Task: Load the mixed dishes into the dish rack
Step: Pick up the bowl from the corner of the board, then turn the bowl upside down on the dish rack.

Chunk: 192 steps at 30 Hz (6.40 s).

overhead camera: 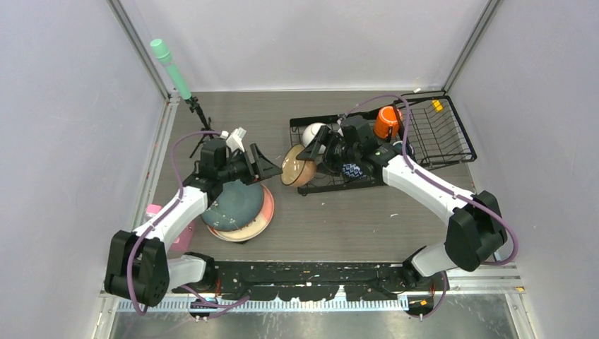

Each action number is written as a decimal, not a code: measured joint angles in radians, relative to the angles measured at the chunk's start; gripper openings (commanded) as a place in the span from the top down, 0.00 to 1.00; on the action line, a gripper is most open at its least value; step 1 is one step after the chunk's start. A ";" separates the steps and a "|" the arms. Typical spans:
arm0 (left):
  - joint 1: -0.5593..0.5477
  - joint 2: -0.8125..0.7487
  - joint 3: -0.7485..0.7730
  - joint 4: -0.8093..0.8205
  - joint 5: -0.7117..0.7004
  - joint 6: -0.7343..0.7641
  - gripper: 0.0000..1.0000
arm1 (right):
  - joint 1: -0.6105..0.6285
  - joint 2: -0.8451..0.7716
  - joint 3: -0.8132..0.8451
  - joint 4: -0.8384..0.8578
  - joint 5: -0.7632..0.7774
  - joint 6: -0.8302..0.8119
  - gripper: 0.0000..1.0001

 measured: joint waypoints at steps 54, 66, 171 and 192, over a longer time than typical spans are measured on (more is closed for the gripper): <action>0.000 -0.343 -0.024 -0.403 -0.377 0.165 0.06 | 0.107 0.498 0.767 -0.836 0.698 -0.581 0.72; 0.000 -0.349 -0.024 -0.413 -0.385 0.180 0.06 | 0.198 0.666 0.886 -0.908 0.893 -0.644 0.69; 0.000 -0.539 -0.023 -0.558 -0.555 0.175 0.05 | 0.300 0.832 0.907 -0.883 1.046 -0.739 0.03; 0.000 -0.524 -0.023 -0.554 -0.540 0.175 0.04 | 0.291 0.776 0.872 -0.760 0.999 -0.670 0.00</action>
